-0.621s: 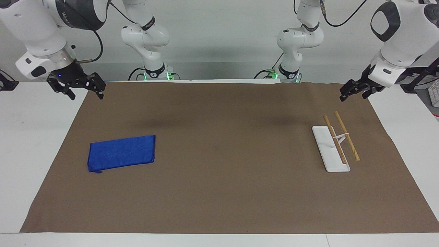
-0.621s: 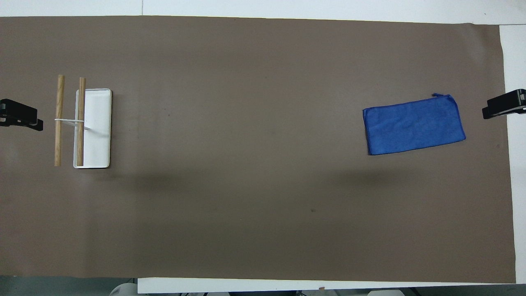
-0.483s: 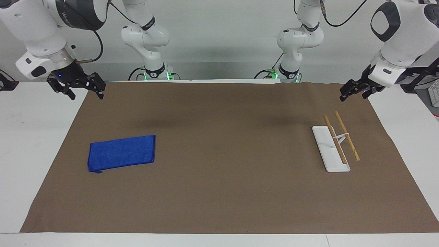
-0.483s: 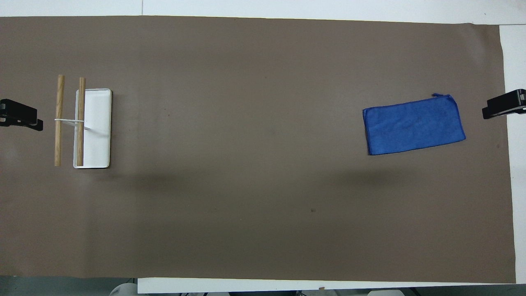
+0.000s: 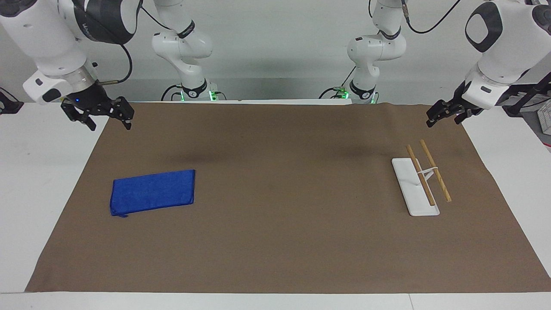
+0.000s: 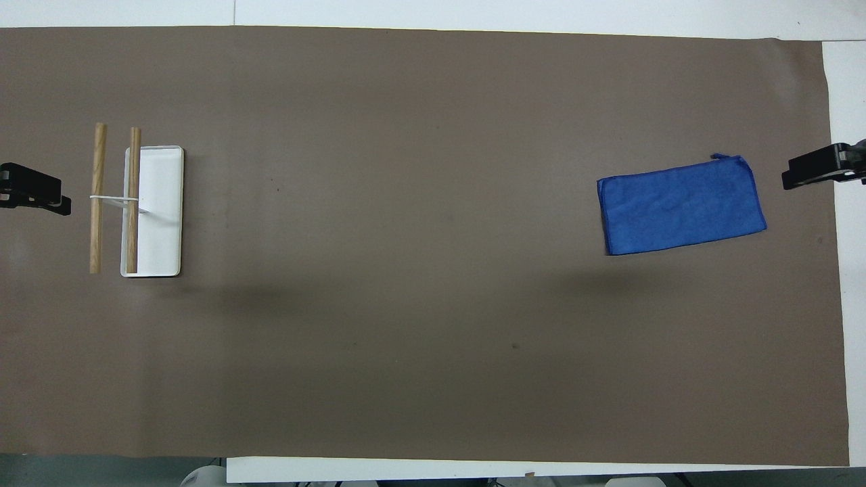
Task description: Right arm passes towel to left arm to hang
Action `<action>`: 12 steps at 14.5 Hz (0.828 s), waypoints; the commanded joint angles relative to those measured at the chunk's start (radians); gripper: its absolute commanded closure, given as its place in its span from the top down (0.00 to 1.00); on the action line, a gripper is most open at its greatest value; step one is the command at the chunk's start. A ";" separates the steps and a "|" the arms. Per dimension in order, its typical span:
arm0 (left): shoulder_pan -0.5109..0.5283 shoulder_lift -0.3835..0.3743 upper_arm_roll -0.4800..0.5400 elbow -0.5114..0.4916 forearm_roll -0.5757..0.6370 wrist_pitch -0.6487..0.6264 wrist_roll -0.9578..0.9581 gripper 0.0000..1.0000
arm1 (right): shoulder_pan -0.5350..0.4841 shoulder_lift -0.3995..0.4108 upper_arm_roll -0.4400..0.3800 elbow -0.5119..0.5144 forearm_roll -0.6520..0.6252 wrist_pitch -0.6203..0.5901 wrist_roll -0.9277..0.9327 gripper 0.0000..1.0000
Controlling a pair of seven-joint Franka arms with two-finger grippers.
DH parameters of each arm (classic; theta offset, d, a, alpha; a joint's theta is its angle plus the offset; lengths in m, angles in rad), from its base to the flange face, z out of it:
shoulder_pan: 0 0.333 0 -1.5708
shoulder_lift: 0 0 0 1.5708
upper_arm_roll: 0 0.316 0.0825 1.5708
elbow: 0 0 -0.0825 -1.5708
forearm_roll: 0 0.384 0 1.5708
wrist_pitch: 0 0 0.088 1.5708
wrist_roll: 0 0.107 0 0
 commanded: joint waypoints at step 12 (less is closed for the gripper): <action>-0.003 -0.014 -0.019 0.009 0.018 -0.041 -0.034 1.00 | -0.058 0.165 0.002 -0.418 0.099 0.650 -0.223 1.00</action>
